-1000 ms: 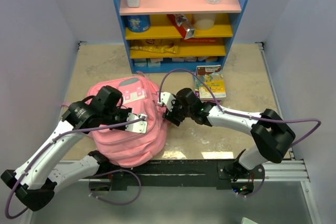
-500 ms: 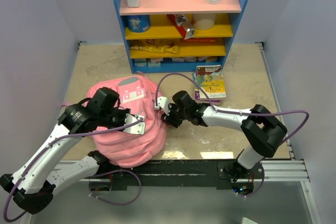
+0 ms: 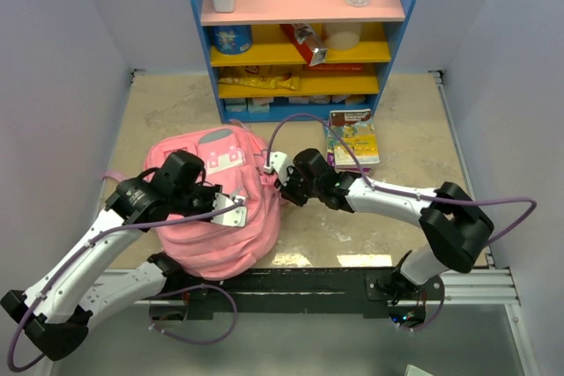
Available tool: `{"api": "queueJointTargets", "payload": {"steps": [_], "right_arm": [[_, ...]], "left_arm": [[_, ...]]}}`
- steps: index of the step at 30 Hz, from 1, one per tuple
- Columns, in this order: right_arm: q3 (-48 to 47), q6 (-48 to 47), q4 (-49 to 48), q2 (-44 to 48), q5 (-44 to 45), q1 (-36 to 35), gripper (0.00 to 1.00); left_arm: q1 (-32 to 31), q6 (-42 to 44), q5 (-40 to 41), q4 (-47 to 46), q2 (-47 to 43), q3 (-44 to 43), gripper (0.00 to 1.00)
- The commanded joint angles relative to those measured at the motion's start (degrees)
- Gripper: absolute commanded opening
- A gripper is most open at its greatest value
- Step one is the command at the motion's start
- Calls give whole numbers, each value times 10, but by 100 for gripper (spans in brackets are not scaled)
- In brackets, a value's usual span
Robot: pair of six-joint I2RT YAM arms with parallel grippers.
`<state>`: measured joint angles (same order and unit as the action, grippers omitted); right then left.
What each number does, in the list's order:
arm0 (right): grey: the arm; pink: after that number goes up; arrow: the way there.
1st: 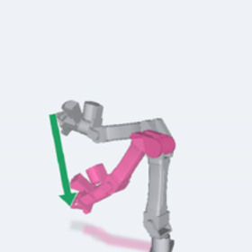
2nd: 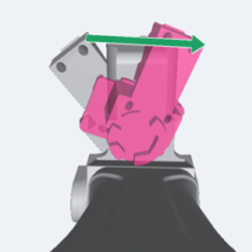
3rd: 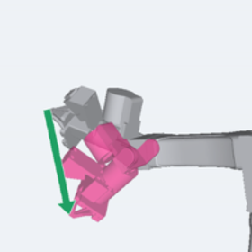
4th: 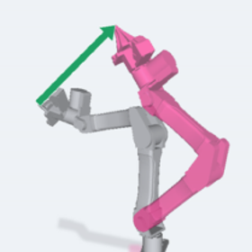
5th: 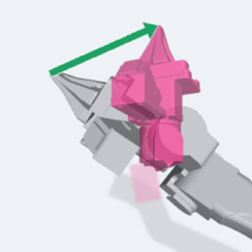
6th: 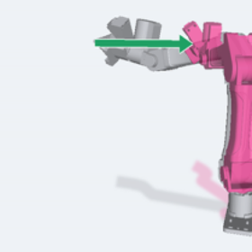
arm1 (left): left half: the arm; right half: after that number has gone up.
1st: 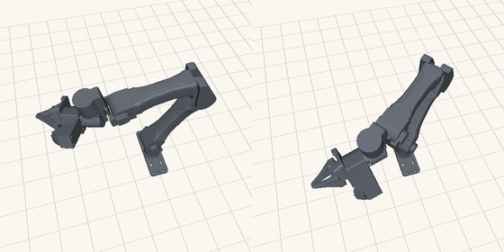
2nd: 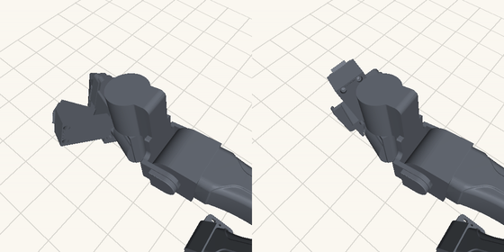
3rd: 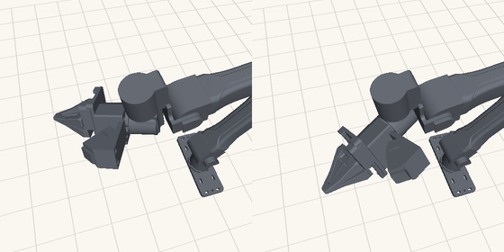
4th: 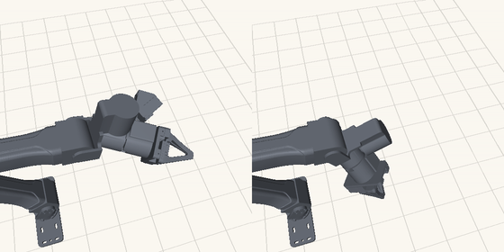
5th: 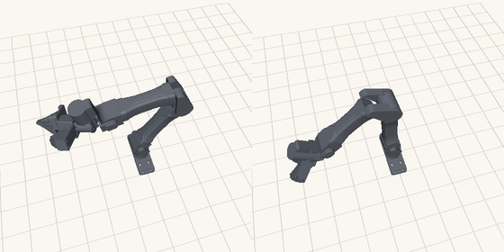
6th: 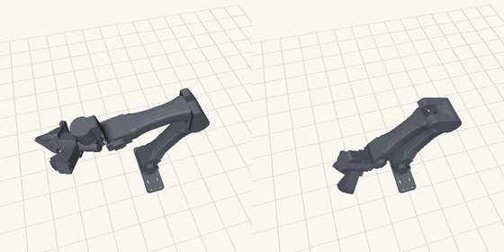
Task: Pack the student bag
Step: Unzip the student bag at the center of the board.
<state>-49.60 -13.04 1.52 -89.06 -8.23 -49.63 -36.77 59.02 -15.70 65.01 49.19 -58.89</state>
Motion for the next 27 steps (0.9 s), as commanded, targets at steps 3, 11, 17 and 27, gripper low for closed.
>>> {"api": "queueJointTargets", "payload": {"steps": [3,11,17,27], "right_arm": [[16,55,-4,89,4,-6,0],[13,84,36,85,28,-28,0],[-14,83,37,52,117,-26,31],[-70,49,7,-40,143,-5,61]], "left_arm": [[1,-58,13,-108,44,10,0],[1,-87,22,-140,62,-25,0],[1,-55,39,-96,36,-33,0],[1,-25,53,-48,6,-31,0]]}}
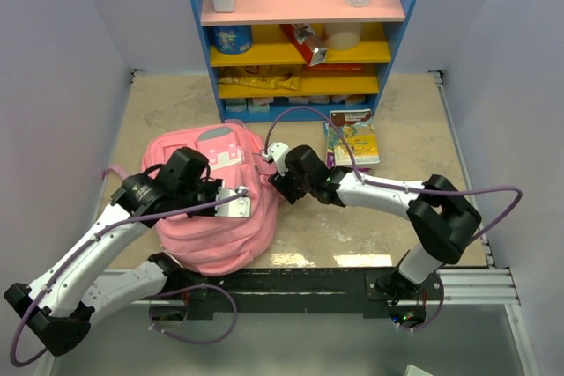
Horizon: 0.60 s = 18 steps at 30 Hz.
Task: Pack the student bag
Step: Unzip the student bag at the center of the board.
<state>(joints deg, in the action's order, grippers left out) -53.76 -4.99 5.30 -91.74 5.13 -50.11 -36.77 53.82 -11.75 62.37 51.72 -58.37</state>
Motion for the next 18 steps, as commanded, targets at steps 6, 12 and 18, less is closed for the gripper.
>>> {"api": "queueJointTargets", "payload": {"steps": [6,12,18], "right_arm": [[-3,-31,-74,-4,-50,0,58],[26,14,-75,20,-56,0,56],[100,81,-172,75,-82,0,54]], "left_arm": [[1,31,19,-22,-24,-36,0],[1,44,30,-26,-24,-32,0],[1,50,47,-37,-23,-53,0]]}}
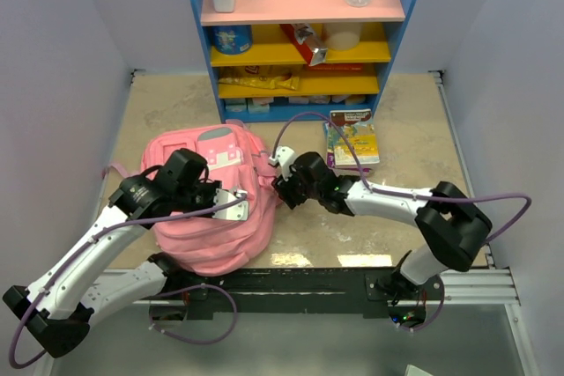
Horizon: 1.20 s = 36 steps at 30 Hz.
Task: Pack the student bag
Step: Unzip the student bag at the center of the board.
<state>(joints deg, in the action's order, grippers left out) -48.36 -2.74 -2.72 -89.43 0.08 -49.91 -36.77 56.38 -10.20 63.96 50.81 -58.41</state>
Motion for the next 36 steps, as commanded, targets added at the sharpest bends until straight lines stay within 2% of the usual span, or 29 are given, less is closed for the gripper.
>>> {"api": "queueJointTargets", "payload": {"steps": [1,5,9,21,28,36], "right_arm": [[75,68,-134,59,-35,-2,54],[121,85,-213,72,-45,-2,53],[139,81,-268,44,-47,-2,52],[165,72,-364,-2,-79,-2,46],[156,68,-367,-39,-65,-2,40],[164,78,-429,-51,-51,-2,34]], "left_arm": [[1,24,33,-53,-13,-57,0],[1,28,31,-46,-10,-67,0],[1,29,31,-40,-5,-76,0],[1,27,33,-38,-4,-76,0],[1,24,33,-34,-4,-75,0],[1,22,36,-31,-9,-73,0]]}}
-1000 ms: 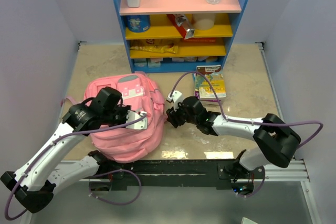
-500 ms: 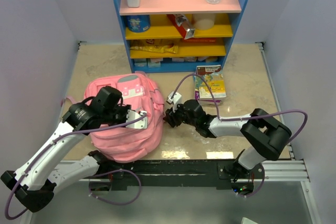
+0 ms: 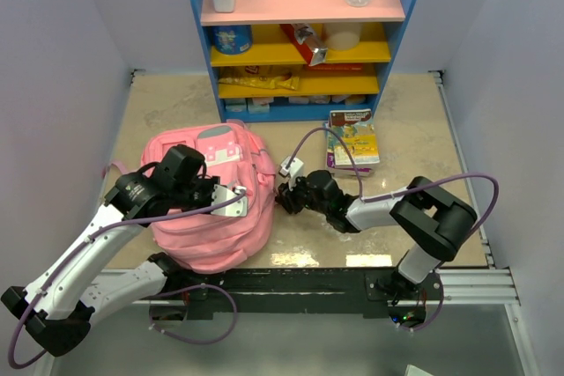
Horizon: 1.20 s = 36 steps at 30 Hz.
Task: Pack the student bag
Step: Unzip the student bag at the center of the board.
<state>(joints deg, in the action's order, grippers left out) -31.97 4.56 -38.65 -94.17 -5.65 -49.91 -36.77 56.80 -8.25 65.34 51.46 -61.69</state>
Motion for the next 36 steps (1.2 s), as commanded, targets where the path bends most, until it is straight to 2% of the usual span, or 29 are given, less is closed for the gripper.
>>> {"api": "queueJointTargets", "payload": {"steps": [1,5,8,14,23,32,36], "right_arm": [[1,10,-77,-4,6,-1,33],[5,13,-96,-21,3,-4,31],[8,15,-111,-34,3,-4,25],[17,19,-113,-26,9,-4,0],[26,25,-57,53,29,-10,0],[-21,62,153,101,84,-47,0],[-24,92,207,128,111,-79,0]], "left_arm": [[1,17,17,-44,-15,-41,0],[1,17,17,-43,-14,-42,0],[1,17,17,-43,-13,-43,0],[1,12,17,-45,-10,-42,0],[1,6,12,-54,-2,-23,0],[1,-28,5,-130,28,13,0],[1,-30,24,-152,43,30,0]]}}
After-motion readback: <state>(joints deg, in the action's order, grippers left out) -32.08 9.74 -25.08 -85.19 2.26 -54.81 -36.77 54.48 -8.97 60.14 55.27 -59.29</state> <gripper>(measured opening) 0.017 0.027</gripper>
